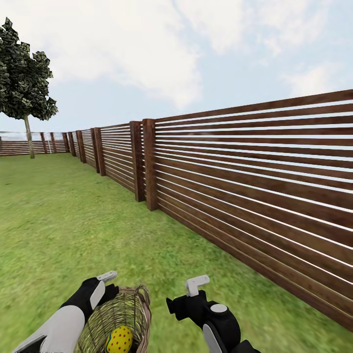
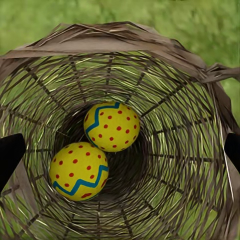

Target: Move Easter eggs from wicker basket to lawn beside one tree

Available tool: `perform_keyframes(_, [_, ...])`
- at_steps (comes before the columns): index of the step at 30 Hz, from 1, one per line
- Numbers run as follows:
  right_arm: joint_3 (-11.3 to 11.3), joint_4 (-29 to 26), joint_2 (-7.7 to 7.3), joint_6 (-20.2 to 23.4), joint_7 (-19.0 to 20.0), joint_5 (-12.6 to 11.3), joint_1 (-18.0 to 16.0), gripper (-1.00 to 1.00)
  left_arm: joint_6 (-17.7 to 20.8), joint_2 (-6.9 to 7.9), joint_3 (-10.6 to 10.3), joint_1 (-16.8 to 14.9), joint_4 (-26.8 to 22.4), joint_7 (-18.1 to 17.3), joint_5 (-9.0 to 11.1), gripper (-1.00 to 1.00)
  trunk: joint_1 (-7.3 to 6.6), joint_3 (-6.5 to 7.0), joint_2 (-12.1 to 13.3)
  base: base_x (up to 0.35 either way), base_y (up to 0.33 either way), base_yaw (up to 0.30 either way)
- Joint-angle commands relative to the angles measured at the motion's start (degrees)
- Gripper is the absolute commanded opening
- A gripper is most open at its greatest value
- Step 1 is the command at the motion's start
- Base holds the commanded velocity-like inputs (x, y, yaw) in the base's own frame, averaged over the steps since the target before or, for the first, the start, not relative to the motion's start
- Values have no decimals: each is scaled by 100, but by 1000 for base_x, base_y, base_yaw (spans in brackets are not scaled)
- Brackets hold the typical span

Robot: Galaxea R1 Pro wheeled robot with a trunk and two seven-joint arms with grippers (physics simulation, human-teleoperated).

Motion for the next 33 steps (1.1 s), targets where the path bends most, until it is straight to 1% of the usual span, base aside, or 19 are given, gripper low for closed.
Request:
perform_keyframes(1, [7, -5, -1, 20, -61, -61, -5, 100, 28, -2, 27, -5, -5, -11, -53, 100, -1, -7, -3, 0, 0, 0])
perform_keyframes(11, [-11, -135, -16, 20, -70, -62, -5, 100, -214, 2, 34, 1, -1, -73, -25, 100, -1, -7, -3, 0, 0, 0])
perform_keyframes(25, [-15, -76, -20, 20, -74, -71, -5, 100, -231, 5, 34, 7, 1, -95, -24, 100, -1, -7, -3, 0, 0, 0])
perform_keyframes(33, [-12, -56, -20, 20, -74, -77, -5, 100, -216, 10, 28, 7, 2, -498, -47, 100, -1, -7, -3, 0, 0, 0])
